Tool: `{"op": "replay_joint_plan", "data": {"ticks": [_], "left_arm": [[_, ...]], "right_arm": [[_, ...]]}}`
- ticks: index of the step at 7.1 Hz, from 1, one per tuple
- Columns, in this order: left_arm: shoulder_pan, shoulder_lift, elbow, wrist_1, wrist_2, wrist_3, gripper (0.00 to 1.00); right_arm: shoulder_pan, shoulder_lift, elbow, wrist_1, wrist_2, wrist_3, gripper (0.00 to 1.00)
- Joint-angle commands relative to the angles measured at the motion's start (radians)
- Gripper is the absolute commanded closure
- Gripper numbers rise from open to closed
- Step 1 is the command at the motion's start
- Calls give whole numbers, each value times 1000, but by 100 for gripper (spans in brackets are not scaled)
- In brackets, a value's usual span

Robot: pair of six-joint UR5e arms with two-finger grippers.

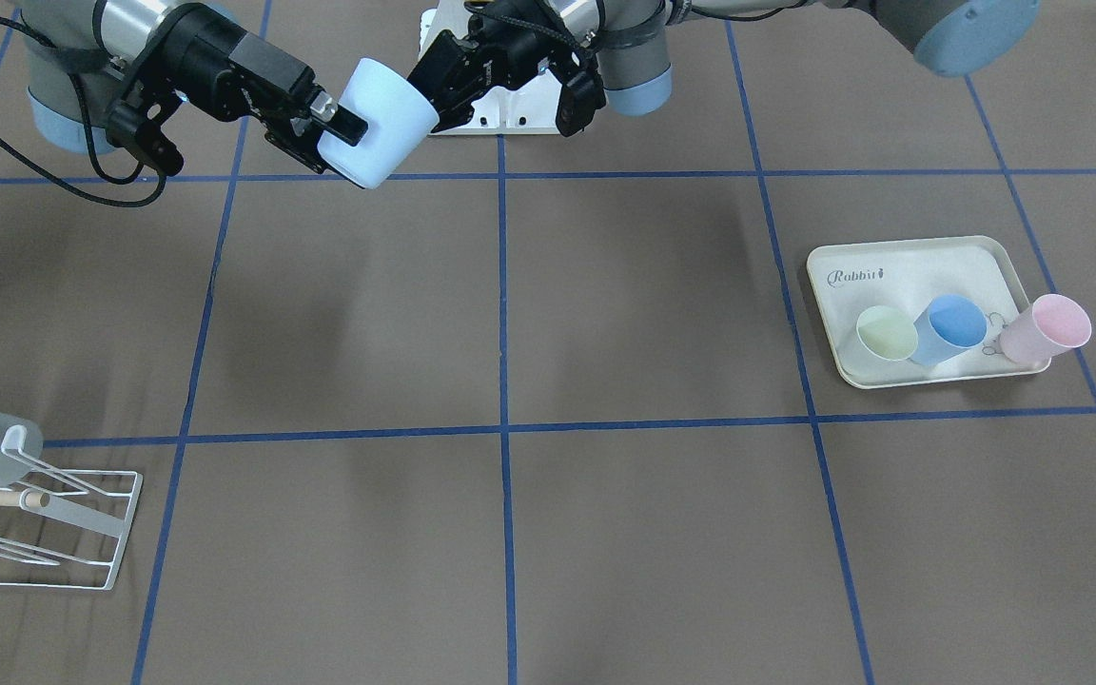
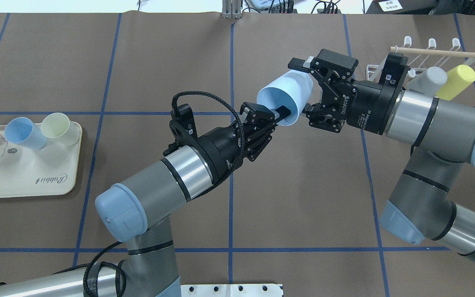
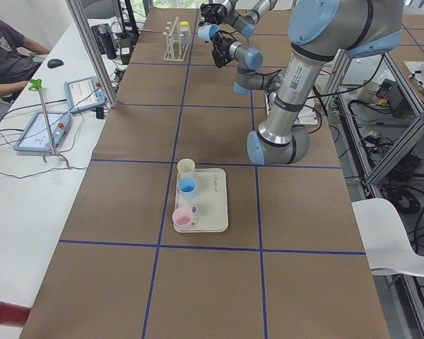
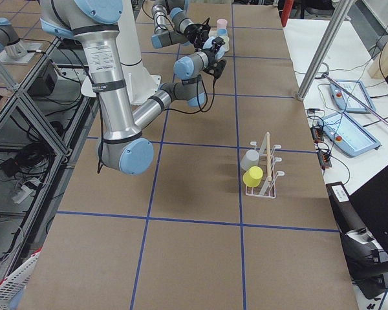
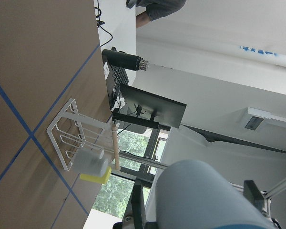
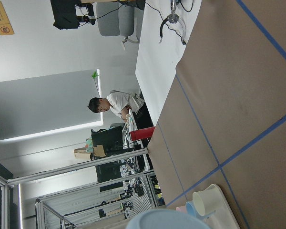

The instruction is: Transfer IKEA cup to right arm and place on rack

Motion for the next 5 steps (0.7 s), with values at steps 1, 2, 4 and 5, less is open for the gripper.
{"op": "replay_joint_plan", "data": {"ticks": [1, 2, 4, 5], "left_arm": [[3, -4, 0, 2, 0, 0, 100], [6, -8, 2, 2, 9, 0, 100], [21, -30, 19, 5, 55, 1, 1], [20, -24, 17, 5, 57, 5, 0]], "right_arm": [[0, 0, 0, 0, 0, 0, 0], [-3, 0, -2, 0, 0, 0, 20], [-23, 0, -11, 2, -2, -11, 100], [-21, 0, -14, 24, -2, -9, 100]]}}
